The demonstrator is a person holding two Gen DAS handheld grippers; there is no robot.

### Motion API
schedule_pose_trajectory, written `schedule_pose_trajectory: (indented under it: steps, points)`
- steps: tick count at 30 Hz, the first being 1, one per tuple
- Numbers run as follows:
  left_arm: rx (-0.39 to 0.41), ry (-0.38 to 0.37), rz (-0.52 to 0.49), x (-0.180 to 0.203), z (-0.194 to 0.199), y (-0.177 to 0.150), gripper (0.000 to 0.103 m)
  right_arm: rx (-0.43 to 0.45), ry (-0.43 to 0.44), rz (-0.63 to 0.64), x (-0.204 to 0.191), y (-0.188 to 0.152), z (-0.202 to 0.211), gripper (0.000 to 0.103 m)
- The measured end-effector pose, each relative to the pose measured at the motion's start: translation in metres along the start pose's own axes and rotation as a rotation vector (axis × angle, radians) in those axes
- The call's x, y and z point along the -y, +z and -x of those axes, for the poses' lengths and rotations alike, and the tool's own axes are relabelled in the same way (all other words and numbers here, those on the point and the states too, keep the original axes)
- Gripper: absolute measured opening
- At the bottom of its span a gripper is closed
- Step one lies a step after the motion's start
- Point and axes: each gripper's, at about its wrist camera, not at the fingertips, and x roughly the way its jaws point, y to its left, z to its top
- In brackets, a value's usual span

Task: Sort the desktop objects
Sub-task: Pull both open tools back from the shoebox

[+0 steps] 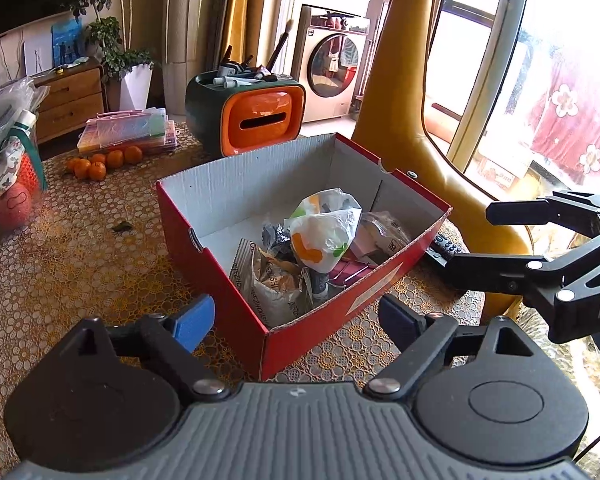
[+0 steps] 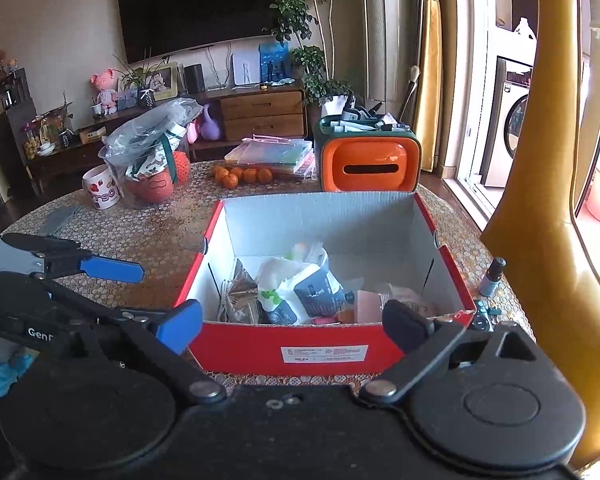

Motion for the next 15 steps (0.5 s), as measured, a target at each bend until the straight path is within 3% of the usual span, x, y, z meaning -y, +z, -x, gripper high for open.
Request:
schedule_pose_trajectory:
  steps: [3, 15]
  points:
    - [0.018, 0.027, 0.011, 0.001, 0.008, -0.004, 0.1, 0.006, -0.003, -0.001, -0.004, -0.005, 0.004, 0.097]
    - [0.072, 0.047, 0.011, 0.011, 0.036, -0.019, 0.101, 0.032, -0.035, -0.052, -0.009, -0.023, 0.022, 0.097]
